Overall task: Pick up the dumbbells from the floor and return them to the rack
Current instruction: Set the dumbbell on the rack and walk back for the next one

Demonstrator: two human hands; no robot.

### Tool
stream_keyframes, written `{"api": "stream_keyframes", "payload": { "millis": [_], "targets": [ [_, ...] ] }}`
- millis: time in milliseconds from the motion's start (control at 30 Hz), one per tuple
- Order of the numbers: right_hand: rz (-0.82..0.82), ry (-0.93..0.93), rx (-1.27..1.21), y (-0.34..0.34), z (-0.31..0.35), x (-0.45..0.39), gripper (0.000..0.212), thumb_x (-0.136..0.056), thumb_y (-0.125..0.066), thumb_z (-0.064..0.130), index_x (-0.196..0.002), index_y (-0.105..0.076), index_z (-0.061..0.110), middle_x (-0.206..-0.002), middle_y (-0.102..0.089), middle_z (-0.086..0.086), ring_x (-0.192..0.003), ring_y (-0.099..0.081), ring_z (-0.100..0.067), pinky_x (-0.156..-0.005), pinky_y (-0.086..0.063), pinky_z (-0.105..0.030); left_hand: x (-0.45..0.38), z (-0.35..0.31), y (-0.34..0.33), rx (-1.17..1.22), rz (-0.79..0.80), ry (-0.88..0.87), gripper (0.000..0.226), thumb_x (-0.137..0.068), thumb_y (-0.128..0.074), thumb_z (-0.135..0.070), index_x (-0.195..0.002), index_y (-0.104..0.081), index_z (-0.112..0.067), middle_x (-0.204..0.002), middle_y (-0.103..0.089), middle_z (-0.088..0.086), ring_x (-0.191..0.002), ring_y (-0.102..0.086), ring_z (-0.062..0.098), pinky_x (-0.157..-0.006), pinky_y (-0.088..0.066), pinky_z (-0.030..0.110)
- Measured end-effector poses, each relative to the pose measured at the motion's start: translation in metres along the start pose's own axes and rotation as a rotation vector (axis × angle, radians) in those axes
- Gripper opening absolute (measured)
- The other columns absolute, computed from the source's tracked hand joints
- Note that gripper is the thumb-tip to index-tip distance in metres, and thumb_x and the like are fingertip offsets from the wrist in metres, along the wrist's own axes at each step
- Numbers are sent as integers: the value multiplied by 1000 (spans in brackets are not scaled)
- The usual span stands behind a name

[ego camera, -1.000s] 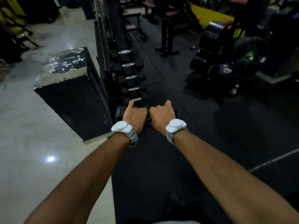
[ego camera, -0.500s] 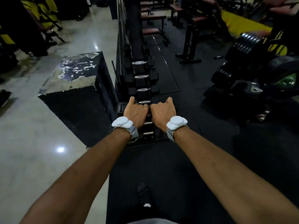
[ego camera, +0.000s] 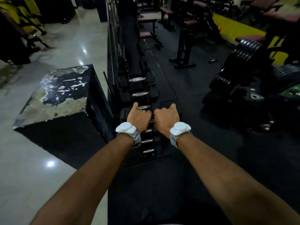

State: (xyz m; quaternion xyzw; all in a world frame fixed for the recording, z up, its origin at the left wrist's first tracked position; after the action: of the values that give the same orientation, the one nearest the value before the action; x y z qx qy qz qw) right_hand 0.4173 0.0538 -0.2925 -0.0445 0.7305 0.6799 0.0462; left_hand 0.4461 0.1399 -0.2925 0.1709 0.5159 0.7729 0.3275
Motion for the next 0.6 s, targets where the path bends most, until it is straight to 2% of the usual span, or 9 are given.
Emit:
{"api": "stream_keyframes", "payload": {
  "millis": [167,300,467,600],
  "targets": [
    [4,42,-15,-15,-9,-50,13,-88,-54,28,-79,-44,28,-84,-70,-2,-79,-66,-26,-96,-29,-47,-43,18,-23,18,4,40,14,-95,-47,-27,-94,-61,-23,-87,-73,1,-78,-66,24,-93,-26,41],
    [12,84,-28,-31,-22,-95,17,-86,-56,27,-78,-41,29,-81,-70,-1,-77,-66,-26,-96,-30,-48,-82,31,-40,54,52,78,17,-94,-46,-26,-101,-61,-23,-87,-73,0,-77,-67,24,-92,-25,41],
    [27,130,-46,-46,-42,-144,17,-86,-57,26,-80,-42,29,-84,-69,0,-83,-66,-28,-101,-28,-49,-125,42,-56,24,108,91,10,-88,-52,-26,-96,-55,-22,-88,-73,0,-79,-66,25,-90,-22,42],
    [78,207,-47,-50,-52,-177,19,-86,-59,27,-81,-41,27,-85,-69,-1,-85,-66,-28,-102,-27,-51,-154,53,-64,15,144,174,9,-90,-52,-30,-94,-55,-22,-85,-73,-1,-77,-67,24,-92,-22,43]
  ]
}}
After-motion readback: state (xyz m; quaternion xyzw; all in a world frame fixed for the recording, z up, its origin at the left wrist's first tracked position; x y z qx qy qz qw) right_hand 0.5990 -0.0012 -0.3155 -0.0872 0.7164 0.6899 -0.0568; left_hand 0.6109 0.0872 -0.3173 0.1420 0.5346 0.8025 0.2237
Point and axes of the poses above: each hand's wrist, its own x-axis away from the middle knuckle, its own y-axis out of the back of the hand, z = x × y, the point moved 6 cm from there along -x, towards the middle knuckle
